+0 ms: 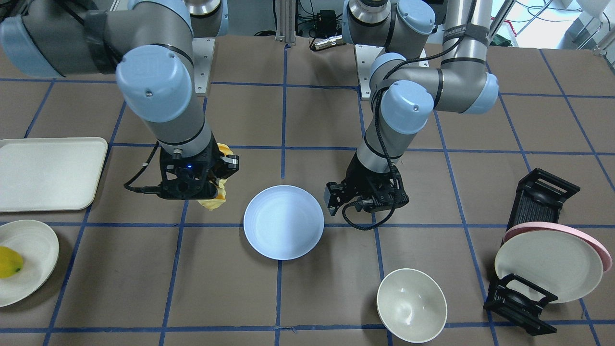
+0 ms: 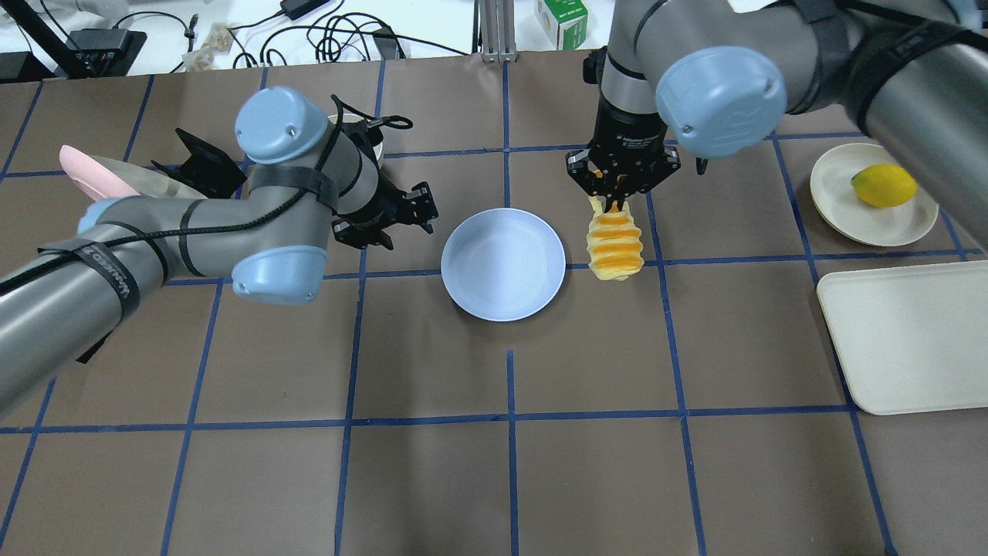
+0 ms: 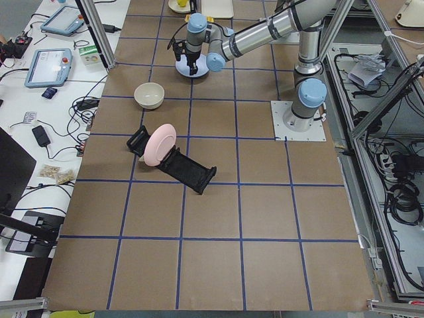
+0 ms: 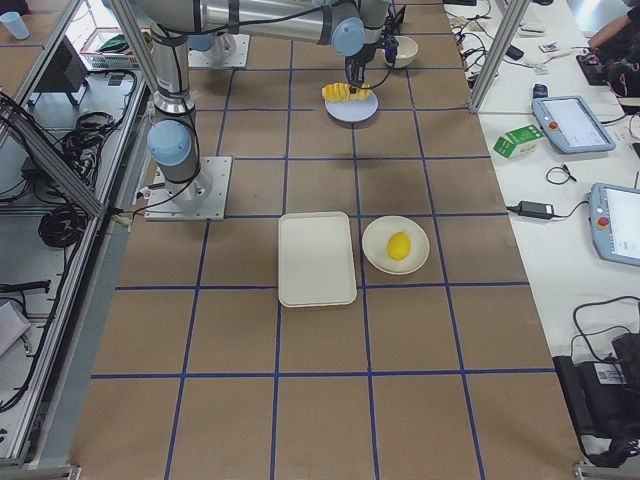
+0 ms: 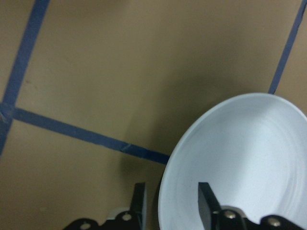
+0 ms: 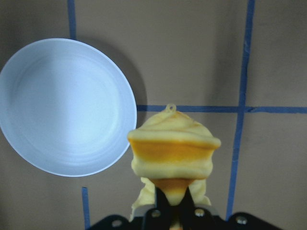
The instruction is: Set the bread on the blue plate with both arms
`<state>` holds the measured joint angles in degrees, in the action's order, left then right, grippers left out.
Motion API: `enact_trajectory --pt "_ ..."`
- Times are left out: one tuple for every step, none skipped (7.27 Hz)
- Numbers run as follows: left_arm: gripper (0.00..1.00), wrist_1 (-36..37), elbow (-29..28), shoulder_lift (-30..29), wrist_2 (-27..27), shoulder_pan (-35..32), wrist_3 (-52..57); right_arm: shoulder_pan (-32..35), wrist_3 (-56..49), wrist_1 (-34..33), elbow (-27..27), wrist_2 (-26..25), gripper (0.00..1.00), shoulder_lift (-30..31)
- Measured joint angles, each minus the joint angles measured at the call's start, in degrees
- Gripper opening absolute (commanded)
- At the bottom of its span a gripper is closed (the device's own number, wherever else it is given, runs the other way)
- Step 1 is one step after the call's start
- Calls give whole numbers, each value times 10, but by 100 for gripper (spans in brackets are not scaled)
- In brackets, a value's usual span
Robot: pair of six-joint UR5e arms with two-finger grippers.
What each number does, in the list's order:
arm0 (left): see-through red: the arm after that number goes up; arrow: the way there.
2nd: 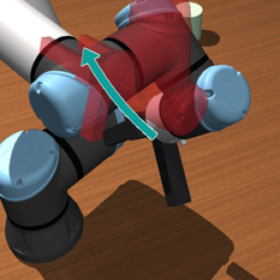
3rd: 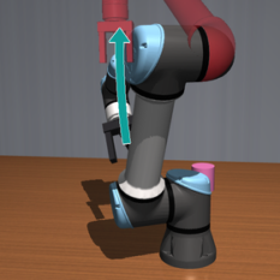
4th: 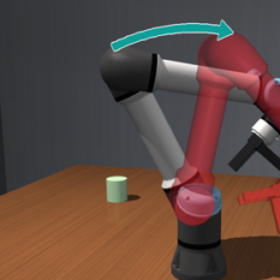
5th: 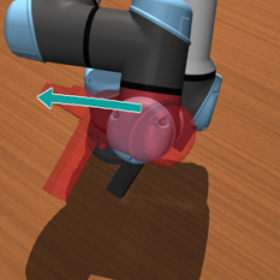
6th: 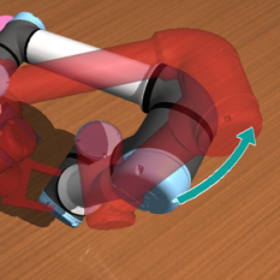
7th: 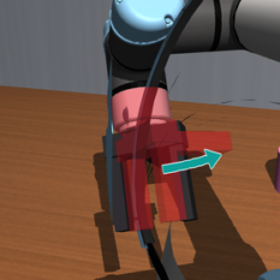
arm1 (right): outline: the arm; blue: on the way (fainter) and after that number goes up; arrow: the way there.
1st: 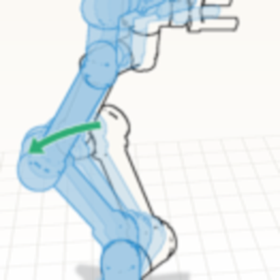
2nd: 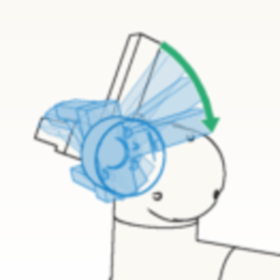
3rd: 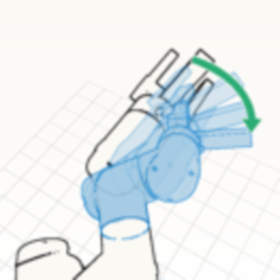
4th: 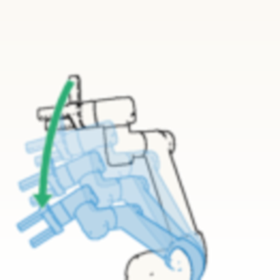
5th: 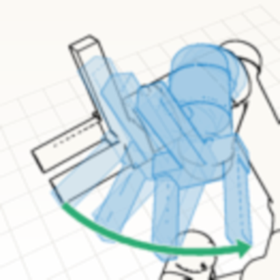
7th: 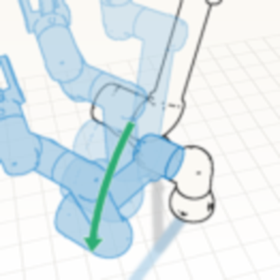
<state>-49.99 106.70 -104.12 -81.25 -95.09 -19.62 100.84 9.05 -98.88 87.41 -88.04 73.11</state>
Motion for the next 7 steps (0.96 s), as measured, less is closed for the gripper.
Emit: enact_trajectory --pt "100 -95 -53 20 -18 8 56 21 22 -28 -1 1 0 -19" --pt "100 -189 -107 39 -32 23 126 42 58 -55 -1 1 0 -40" --pt "100 -281 -155 61 -43 49 204 64 96 -84 -1 1 0 -63" --pt "100 -347 -185 84 -51 72 258 84 123 -116 0 1 0 -84" --pt "100 -382 -197 107 -59 84 282 99 137 -146 2 1 0 -103" --pt "100 -397 -199 127 -69 83 290 111 143 -167 4 1 10 -118" --pt "100 -400 -198 138 -75 77 292 118 146 -176 7 1 15 -127"
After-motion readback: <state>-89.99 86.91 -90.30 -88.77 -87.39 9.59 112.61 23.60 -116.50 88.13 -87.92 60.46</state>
